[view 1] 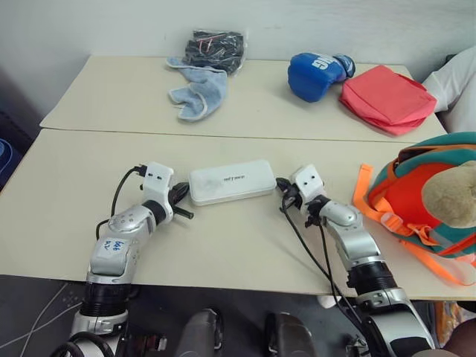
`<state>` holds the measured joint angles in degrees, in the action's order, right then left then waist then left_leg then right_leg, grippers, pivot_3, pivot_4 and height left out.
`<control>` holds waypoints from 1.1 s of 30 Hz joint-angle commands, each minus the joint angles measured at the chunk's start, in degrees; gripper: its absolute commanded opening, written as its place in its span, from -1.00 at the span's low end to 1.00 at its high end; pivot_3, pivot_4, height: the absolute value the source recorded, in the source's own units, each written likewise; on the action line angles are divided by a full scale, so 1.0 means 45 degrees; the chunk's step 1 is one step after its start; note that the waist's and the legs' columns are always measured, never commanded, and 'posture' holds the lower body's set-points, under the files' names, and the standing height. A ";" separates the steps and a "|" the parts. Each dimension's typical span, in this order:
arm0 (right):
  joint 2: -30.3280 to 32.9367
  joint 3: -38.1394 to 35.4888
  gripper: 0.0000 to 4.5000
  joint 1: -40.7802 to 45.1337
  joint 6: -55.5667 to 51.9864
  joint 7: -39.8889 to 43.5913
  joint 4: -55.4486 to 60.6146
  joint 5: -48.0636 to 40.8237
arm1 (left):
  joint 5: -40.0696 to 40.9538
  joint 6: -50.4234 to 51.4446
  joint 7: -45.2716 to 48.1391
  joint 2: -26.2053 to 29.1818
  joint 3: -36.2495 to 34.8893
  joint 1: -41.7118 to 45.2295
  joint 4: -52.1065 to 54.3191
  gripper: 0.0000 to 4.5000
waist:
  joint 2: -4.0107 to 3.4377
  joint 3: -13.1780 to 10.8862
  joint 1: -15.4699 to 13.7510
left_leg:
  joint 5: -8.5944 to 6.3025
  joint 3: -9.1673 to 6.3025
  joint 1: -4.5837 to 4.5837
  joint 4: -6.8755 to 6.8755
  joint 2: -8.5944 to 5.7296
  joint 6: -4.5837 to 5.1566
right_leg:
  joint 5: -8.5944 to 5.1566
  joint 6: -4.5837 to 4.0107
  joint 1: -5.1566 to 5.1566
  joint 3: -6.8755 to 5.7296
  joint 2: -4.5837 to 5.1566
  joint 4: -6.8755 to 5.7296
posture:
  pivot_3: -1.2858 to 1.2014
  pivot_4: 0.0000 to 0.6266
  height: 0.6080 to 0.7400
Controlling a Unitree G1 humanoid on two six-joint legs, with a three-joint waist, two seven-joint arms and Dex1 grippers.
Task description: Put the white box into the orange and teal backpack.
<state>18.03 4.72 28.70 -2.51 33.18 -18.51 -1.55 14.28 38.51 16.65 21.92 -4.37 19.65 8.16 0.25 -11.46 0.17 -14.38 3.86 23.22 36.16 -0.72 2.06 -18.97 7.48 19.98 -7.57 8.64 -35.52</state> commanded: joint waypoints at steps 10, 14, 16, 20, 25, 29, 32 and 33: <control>0.1952 0.0245 -1.00 -0.2639 -0.0264 0.4048 0.4450 -0.1877 | 0.0320 -0.0956 0.2742 0.1243 0.0582 -0.0810 0.1068 -0.99 | 0.0000 0.0000 -0.0025 | -0.0006 0.0007 0.0004 -0.0005 0.0004 -0.0010 | 0.0000 0.0000 0.0012 0.0019 -0.0001 0.0004 | 0.03 -0.52 1.00; 0.2665 -0.0186 -1.00 -0.3707 -0.1192 0.4176 0.5974 -0.2399 | 0.1089 -0.0451 0.3910 0.1789 0.0673 -0.1559 0.2384 -0.99 | 0.0000 0.0000 -0.0039 | -0.0013 0.0011 0.0007 -0.0016 0.0014 -0.0019 | 0.0000 -0.0001 0.0018 0.0028 0.0000 0.0016 | 0.03 -0.52 1.00; 0.3014 -0.0498 -1.00 -0.4304 -0.1642 0.4173 0.6678 -0.2683 | 0.1215 -0.0046 0.4076 0.2023 0.0699 -0.1887 0.2876 -0.99 | 0.0000 0.0000 -0.0058 | -0.0017 0.0012 0.0009 -0.0011 0.0019 -0.0023 | 0.0000 -0.0002 0.0019 0.0028 -0.0005 0.0018 | 0.03 -0.52 1.00; 0.3749 -0.1253 -1.00 -0.5594 -0.1851 0.4168 0.7645 -0.2840 | 0.1686 0.0630 0.4296 0.2173 0.0570 -0.2639 0.3911 -0.99 | 0.0000 0.0000 -0.0123 | -0.0041 0.0012 0.0009 -0.0015 0.0024 -0.0025 | 0.0000 -0.0005 0.0018 0.0048 -0.0002 0.0024 | 0.03 -0.52 1.00; 0.4560 -0.2088 -1.00 -0.6856 -0.1942 0.4455 0.7993 -0.3149 | 0.1802 0.1048 0.4191 0.2358 0.0364 -0.3410 0.4357 -0.99 | -0.0001 0.0000 -0.0277 | -0.0054 0.0018 0.0006 -0.0006 0.0029 -0.0028 | 0.0000 -0.0005 0.0012 0.0083 -0.0004 0.0081 | 0.03 -0.52 1.00; 0.4833 -0.2401 -1.00 -0.7134 -0.1360 0.4503 0.7679 -0.3142 | 0.2627 0.2195 0.4394 0.2734 -0.0486 -0.3585 0.3751 -0.99 | 0.0000 0.0000 -0.0350 | -0.0060 0.0018 0.0006 -0.0006 0.0049 -0.0035 | 0.0006 -0.0017 0.0011 0.0133 -0.0021 0.0102 | 0.03 -0.52 1.00; 0.4866 -0.2516 -1.00 -0.7107 -0.1181 0.4478 0.7453 -0.3103 | 0.3740 0.3926 0.4507 0.2987 -0.1254 -0.3560 0.3312 -0.91 | 0.0000 0.0000 -0.0340 | -0.0059 0.0027 0.0003 -0.0005 0.0062 -0.0033 | 0.0007 -0.0023 0.0015 0.0146 -0.0030 0.0099 | 0.03 -0.52 1.00; 0.4871 -0.2561 -1.00 -0.6992 -0.1133 0.4455 0.7332 -0.3088 | 0.4455 0.5030 0.4608 0.3065 -0.1724 -0.3344 0.2970 -0.82 | 0.0000 0.0000 -0.0344 | -0.0059 0.0027 0.0003 -0.0005 0.0066 -0.0034 | 0.0007 -0.0024 0.0015 0.0145 -0.0034 0.0103 | 0.03 -0.52 1.00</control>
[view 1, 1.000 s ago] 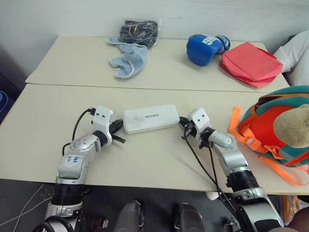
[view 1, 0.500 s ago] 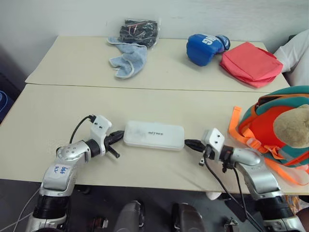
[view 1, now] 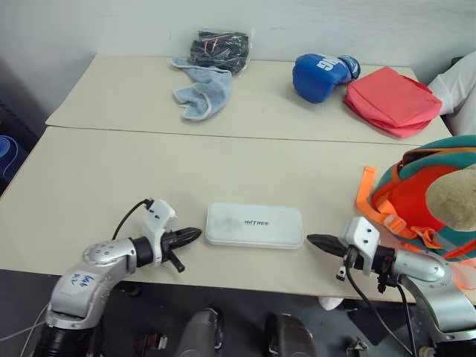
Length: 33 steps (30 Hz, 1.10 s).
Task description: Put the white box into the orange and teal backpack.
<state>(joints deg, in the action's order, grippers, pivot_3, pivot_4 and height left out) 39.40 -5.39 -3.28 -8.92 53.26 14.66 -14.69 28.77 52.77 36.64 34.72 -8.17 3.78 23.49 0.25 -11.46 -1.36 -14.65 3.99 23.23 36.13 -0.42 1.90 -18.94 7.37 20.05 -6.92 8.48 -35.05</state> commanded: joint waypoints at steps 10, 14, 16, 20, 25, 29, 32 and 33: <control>0.0276 -0.0122 -1.00 0.0912 0.0524 0.0146 -0.0671 -0.0091 | 0.4023 0.8767 -0.0886 0.0099 -0.3023 0.4303 -0.4543 0.40 | 0.0004 -0.0001 -0.0004 | 0.0009 0.0002 -0.0004 0.0013 0.0002 -0.0003 | -0.0002 -0.0002 0.0010 -0.0001 -0.0021 -0.0088 | 0.03 -0.52 1.00; 0.0292 0.0154 -1.00 0.1422 0.0477 0.0268 -0.0925 -0.0018 | 0.3975 0.8830 -0.2094 -0.0547 -0.2544 0.6308 -0.7493 0.86 | 0.0003 0.0001 -0.0042 | 0.0016 0.0017 -0.0018 0.0034 -0.0005 0.0002 | -0.0002 -0.0002 0.0003 -0.0006 -0.0013 -0.0108 | 0.03 -0.52 1.00; 0.0301 0.0273 -1.00 0.1576 0.0459 0.0389 -0.0928 -0.0019 | 0.4458 0.8830 -0.2017 -0.0664 -0.2062 0.6887 -0.8172 0.86 | 0.0004 0.0001 -0.0040 | 0.0015 0.0016 -0.0031 0.0038 -0.0005 0.0001 | -0.0002 -0.0002 -0.0011 0.0003 -0.0012 -0.0108 | 0.03 -0.52 1.00; 0.0252 0.0467 -1.00 0.1862 0.0421 0.0489 -0.0974 0.0003 | 0.5651 0.8830 -0.2108 -0.0582 -0.0278 0.7544 -0.8642 0.86 | 0.0005 0.0001 -0.0050 | 0.0013 0.0016 -0.0026 0.0036 -0.0007 -0.0001 | -0.0002 -0.0002 -0.0011 0.0024 -0.0010 -0.0106 | 0.03 -0.52 1.00; 0.0121 0.0836 -1.00 0.2190 0.0152 0.0517 -0.0713 -0.0133 | 0.7040 0.8830 -0.2736 -0.0644 0.1014 0.7629 -0.8869 0.86 | 0.0006 0.0002 -0.0009 | 0.0013 0.0025 -0.0023 0.0040 -0.0011 -0.0001 | -0.0002 -0.0002 -0.0011 0.0056 -0.0013 -0.0097 | 0.03 -0.52 1.00; 0.0065 0.1034 -1.00 0.2239 -0.0156 0.0511 -0.0574 -0.0209 | 0.7655 0.8830 -0.3518 -0.0968 0.1034 0.7634 -0.9020 0.86 | 0.0006 0.0003 -0.0017 | 0.0013 0.0024 -0.0028 0.0046 -0.0009 -0.0001 | -0.0002 -0.0002 -0.0018 0.0057 -0.0012 -0.0098 | 0.03 -0.52 1.00; 0.0059 0.1205 -1.00 0.2152 -0.0187 0.0532 -0.0469 -0.0163 | 0.8047 0.8830 -0.4123 -0.1345 0.0614 0.7752 -0.9355 0.86 | 0.0009 0.0005 -0.0067 | 0.0010 0.0016 -0.0037 0.0066 -0.0010 0.0005 | -0.0002 -0.0002 -0.0048 0.0052 -0.0011 -0.0086 | 0.03 -0.52 1.00; 0.0037 0.1250 -1.00 0.2121 -0.0215 0.0486 -0.0425 -0.0163 | 0.8218 0.8830 -0.4293 -0.1449 0.0507 0.7765 -0.9408 0.86 | 0.0013 0.0007 -0.0078 | 0.0009 0.0011 -0.0038 0.0070 -0.0011 0.0007 | -0.0002 -0.0002 -0.0057 0.0052 -0.0010 -0.0082 | 0.03 -0.52 1.00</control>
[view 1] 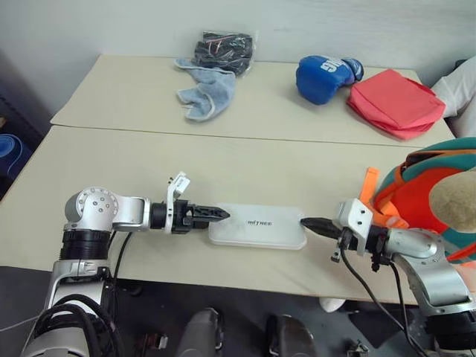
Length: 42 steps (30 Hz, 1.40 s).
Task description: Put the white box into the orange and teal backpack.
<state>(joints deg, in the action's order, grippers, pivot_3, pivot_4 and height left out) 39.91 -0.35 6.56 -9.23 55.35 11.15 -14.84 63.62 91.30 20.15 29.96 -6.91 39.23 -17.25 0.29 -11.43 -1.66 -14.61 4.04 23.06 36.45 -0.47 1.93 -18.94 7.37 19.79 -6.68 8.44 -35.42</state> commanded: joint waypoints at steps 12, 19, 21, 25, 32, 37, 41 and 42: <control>0.1204 -0.1665 -1.00 -0.0419 -0.0697 0.0516 0.0477 -0.1053 | 0.1528 0.0268 -0.1865 -0.0552 0.0137 -0.0487 -0.0293 0.86 | 0.0005 0.0002 0.0017 | -0.0005 -0.0017 0.0006 0.0005 -0.0016 0.0006 | 0.0000 0.0001 -0.0015 0.0002 0.0001 0.0028 | 0.03 -0.52 1.00; 0.1590 -0.0730 -1.00 -0.0168 0.0129 0.0295 -0.1185 0.0616 | 0.1837 0.0268 -0.2312 -0.0716 0.0076 -0.0496 -0.0285 0.86 | 0.0009 0.0005 0.0034 | -0.0006 -0.0012 0.0003 0.0004 -0.0012 0.0005 | 0.0000 0.0001 -0.0015 0.0003 -0.0001 0.0044 | 0.03 -0.52 1.00; 0.1211 -0.0153 -1.00 0.0045 0.0132 0.0354 -0.1152 0.0720 | 0.1804 0.0268 -0.2368 -0.0785 0.0075 -0.0484 -0.0344 0.86 | 0.0009 0.0005 0.0043 | -0.0005 -0.0012 0.0003 0.0003 -0.0012 0.0005 | 0.0000 0.0001 -0.0016 0.0004 -0.0001 0.0077 | 0.03 -0.52 1.00; 0.0733 0.0700 -1.00 0.0292 0.0433 0.0519 -0.0966 0.0992 | 0.1879 0.0268 -0.2314 -0.0908 0.0061 -0.0477 -0.0364 0.86 | 0.0008 0.0006 0.0038 | -0.0004 -0.0011 -0.0003 0.0006 -0.0012 0.0002 | 0.0000 0.0001 -0.0020 0.0007 -0.0002 0.0076 | 0.03 -0.52 1.00; 0.0209 0.1133 -1.00 0.0721 0.0390 0.0555 -0.0829 0.0948 | 0.2178 0.0268 -0.2187 -0.1283 -0.0257 -0.0137 -0.0348 0.74 | 0.0013 0.0008 0.0041 | -0.0005 -0.0015 0.0000 0.0006 -0.0012 0.0001 | 0.0000 0.0001 -0.0019 0.0004 -0.0004 0.0076 | 0.03 -0.52 1.00; 0.0356 0.0954 -1.00 0.0592 0.0718 0.0651 -0.1212 0.1001 | 0.2677 0.0268 -0.1858 -0.0989 -0.0111 0.0233 -0.0573 0.20 | 0.0015 0.0006 0.0048 | -0.0005 -0.0014 0.0005 0.0006 -0.0012 0.0001 | 0.0000 0.0001 -0.0013 0.0004 -0.0008 0.0074 | 0.03 -0.52 1.00; 0.0464 0.0664 -1.00 0.0144 0.0928 0.0610 -0.1234 0.0896 | 0.3315 0.0268 -0.1564 -0.0770 -0.0115 0.0173 -0.0368 -0.34 | 0.0015 0.0006 0.0037 | -0.0005 -0.0017 0.0007 0.0006 -0.0011 0.0001 | 0.0000 0.0001 -0.0017 0.0000 -0.0005 0.0078 | 0.03 -0.52 1.00; 0.0506 0.0552 -1.00 -0.0046 0.0995 0.0604 -0.1196 0.0847 | 0.3520 0.0268 -0.1479 -0.0729 -0.0128 0.0101 -0.0224 -0.43 | 0.0015 0.0006 0.0050 | -0.0005 -0.0017 0.0007 0.0006 -0.0011 0.0001 | 0.0000 0.0000 -0.0017 0.0002 -0.0006 0.0078 | 0.03 -0.52 1.00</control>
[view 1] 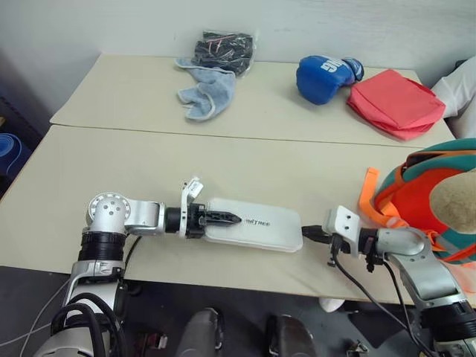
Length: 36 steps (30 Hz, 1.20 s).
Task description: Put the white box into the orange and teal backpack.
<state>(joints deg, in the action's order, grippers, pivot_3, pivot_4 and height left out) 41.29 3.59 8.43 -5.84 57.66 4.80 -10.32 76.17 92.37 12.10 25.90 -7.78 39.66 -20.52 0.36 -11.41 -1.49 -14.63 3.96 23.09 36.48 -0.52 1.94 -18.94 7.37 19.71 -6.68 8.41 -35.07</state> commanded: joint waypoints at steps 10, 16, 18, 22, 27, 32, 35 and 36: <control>-0.0023 -0.4620 -0.46 -0.4256 -0.1992 -0.0701 0.3216 -0.4093 | -0.2467 -0.4803 0.5960 0.1581 0.0735 -0.2170 0.6297 -0.45 | -0.0002 -0.0004 0.0029 | -0.0004 0.0004 0.0015 -0.0033 0.0004 -0.0011 | 0.0000 -0.0001 0.0004 0.0001 -0.0010 0.0048 | 0.03 -0.52 1.00; -0.0950 -0.7892 0.45 -0.8118 -0.1425 -0.1806 0.5082 -0.3774 | -0.6278 -1.0891 1.0298 0.2068 0.2192 -0.3264 0.7261 -0.45 | -0.0018 -0.0001 -0.0212 | -0.0054 0.0049 0.0006 -0.0097 0.0016 -0.0101 | -0.0001 -0.0018 0.0043 0.0034 -0.0018 0.0089 | 0.03 -0.52 1.00; -0.2098 -0.9351 0.78 -0.9171 -0.0010 -0.1813 0.5080 -0.4137 | -0.6493 -1.1977 1.0619 0.1464 0.1965 -0.3451 0.7196 -0.45 | -0.0018 -0.0001 -0.0335 | -0.0060 0.0075 0.0022 -0.0108 0.0021 -0.0093 | 0.0004 -0.0027 0.0067 0.0052 -0.0019 0.0101 | 0.03 -0.52 1.00; -0.3186 -1.1588 0.97 -1.1052 0.0655 -0.1346 0.3437 -0.4955 | -0.6624 -1.2936 1.1146 0.1056 0.1575 -0.3395 0.6961 -0.45 | -0.0016 -0.0003 -0.0353 | -0.0085 0.0111 0.0029 -0.0102 0.0020 -0.0054 | 0.0009 -0.0019 0.0080 0.0090 -0.0014 0.0106 | 0.03 -0.52 1.00; -0.2971 -1.3067 0.97 -1.1164 0.1694 -0.1322 0.1156 -0.5020 | -0.6825 -1.3366 1.1969 0.1281 0.1565 -0.3340 0.6881 -0.45 | -0.0020 0.0000 -0.0092 | -0.0096 0.0176 0.0005 -0.0105 0.0045 -0.0038 | 0.0028 -0.0033 0.0101 0.0113 -0.0006 0.0097 | 0.03 -0.52 1.00; -0.1395 -1.3083 0.97 -0.9736 0.2083 -0.1126 -0.0568 -0.4975 | -0.6854 -1.3303 1.1923 0.1379 0.1409 -0.3485 0.7054 -0.45 | -0.0020 -0.0001 0.0128 | -0.0100 0.0270 -0.0008 -0.0100 0.0066 -0.0024 | 0.0029 -0.0031 0.0165 0.0135 0.0014 0.0040 | 0.03 -0.52 1.00; -0.0597 -1.2312 0.97 -0.8375 0.1529 -0.1148 -0.0922 -0.5155 | -0.6424 -1.2773 1.1683 0.1361 0.1233 -0.3591 0.7187 -0.45 | -0.0025 -0.0001 0.0160 | -0.0064 0.0281 -0.0011 -0.0094 0.0072 0.0037 | 0.0029 -0.0031 0.0183 0.0137 0.0015 0.0015 | 0.03 -0.52 1.00; -0.0420 -1.2114 0.97 -0.7958 0.1345 -0.1156 -0.1053 -0.5224 | -0.6205 -1.2514 1.1613 0.1368 0.1168 -0.3643 0.7271 -0.45 | -0.0020 -0.0005 0.0186 | -0.0063 0.0279 -0.0012 -0.0090 0.0086 0.0037 | 0.0029 -0.0031 0.0182 0.0137 0.0015 0.0015 | 0.03 -0.52 1.00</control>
<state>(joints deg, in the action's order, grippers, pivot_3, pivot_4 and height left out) 38.31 -51.57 -28.39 1.15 52.53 0.41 -32.79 45.54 35.03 64.55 31.89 -0.75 23.53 9.47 0.27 -11.43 -0.66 -14.92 5.22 23.05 36.11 -0.11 2.10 -18.81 7.22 20.53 -6.06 8.48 -35.02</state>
